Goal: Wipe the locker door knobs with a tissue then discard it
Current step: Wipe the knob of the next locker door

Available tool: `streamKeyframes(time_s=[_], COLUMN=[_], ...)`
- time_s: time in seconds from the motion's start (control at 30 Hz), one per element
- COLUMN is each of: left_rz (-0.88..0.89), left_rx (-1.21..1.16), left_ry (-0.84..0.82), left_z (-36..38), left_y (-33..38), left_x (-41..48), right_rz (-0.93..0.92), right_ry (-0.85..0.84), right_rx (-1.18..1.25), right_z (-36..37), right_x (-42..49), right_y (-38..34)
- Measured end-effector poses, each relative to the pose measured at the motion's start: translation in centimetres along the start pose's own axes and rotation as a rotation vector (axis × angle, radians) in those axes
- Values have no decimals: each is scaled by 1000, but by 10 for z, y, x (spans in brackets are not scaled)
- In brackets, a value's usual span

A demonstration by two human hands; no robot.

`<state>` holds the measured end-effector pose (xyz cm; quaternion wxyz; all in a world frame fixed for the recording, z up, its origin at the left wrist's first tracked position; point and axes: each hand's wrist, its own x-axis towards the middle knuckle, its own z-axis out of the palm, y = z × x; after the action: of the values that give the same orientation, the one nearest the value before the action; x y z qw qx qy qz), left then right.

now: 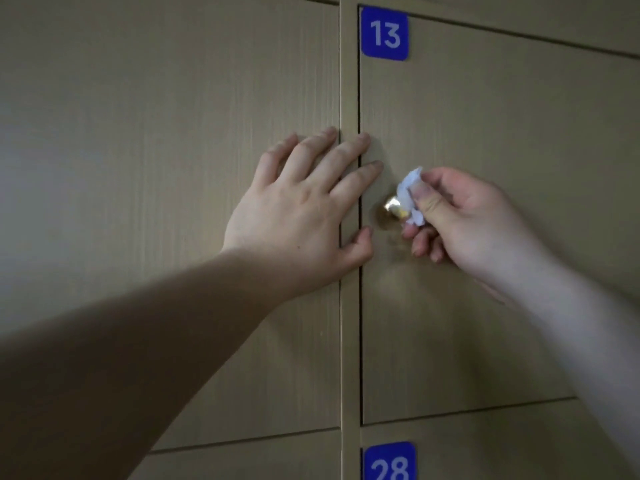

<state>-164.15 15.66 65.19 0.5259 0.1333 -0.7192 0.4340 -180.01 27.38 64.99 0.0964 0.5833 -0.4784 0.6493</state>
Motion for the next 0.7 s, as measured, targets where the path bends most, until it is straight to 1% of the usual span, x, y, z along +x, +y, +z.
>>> streamKeyframes(time_s=[0.1,0.27,0.43,0.5,0.63,0.7], left_rz=[9,16,14,18,12,14], left_rx=[4,-18,-29,-27,5,14], left_ry=[11,31,33,32,29,20], left_z=[3,4,4,5,5,5], left_y=[0,0,-3,-2,-1,0], left_x=[0,0,-1,0,0,0], right_rz=[38,59,85,126,185,187], right_ry=[17,-74,-114,-106,-52,-32], right_rx=[41,-26,-84,-27,228,298], right_z=[0,0,1,6,17,21], right_x=[1,-4,-4,-7,-17,-22], right_y=[-6,-17,-23,-22,-12,-7])
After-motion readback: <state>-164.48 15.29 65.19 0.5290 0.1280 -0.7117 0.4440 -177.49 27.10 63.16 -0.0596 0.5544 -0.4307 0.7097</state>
